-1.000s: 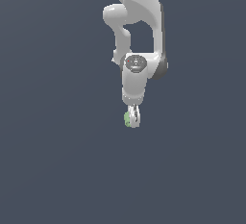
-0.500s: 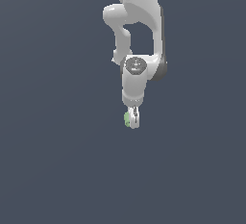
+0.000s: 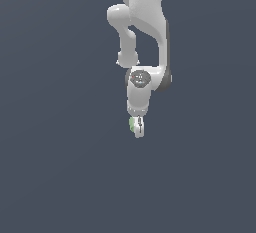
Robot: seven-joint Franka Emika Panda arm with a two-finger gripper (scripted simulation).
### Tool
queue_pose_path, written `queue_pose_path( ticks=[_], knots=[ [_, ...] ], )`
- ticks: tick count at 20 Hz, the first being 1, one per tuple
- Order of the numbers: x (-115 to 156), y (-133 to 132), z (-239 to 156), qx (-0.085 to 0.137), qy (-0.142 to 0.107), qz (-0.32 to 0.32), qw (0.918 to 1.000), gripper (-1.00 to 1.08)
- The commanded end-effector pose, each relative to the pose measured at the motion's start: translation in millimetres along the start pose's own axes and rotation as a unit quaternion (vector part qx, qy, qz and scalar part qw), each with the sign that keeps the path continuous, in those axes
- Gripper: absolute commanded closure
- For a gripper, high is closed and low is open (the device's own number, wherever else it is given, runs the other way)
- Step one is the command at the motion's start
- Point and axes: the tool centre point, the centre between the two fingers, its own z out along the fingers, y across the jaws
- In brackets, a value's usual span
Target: Pick up the object and move it to a goal position.
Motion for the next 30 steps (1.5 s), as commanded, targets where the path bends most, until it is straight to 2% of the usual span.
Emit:
queue_pose_path(
  ticks=[1, 2, 13, 17, 22, 30],
  knots=[
    [0, -1, 3, 0.001, 0.000, 0.000, 1.0000, -0.92],
    [0, -1, 3, 0.001, 0.000, 0.000, 1.0000, 1.08],
    [0, -1, 2, 0.001, 0.000, 0.000, 1.0000, 1.08],
    [10, 1, 1, 0.001, 0.000, 0.000, 1.0000, 1.08],
    [39, 5, -2, 0.001, 0.000, 0.000, 1.0000, 1.08],
    [115, 15, -9, 0.001, 0.000, 0.000, 1.0000, 1.08]
  ],
)
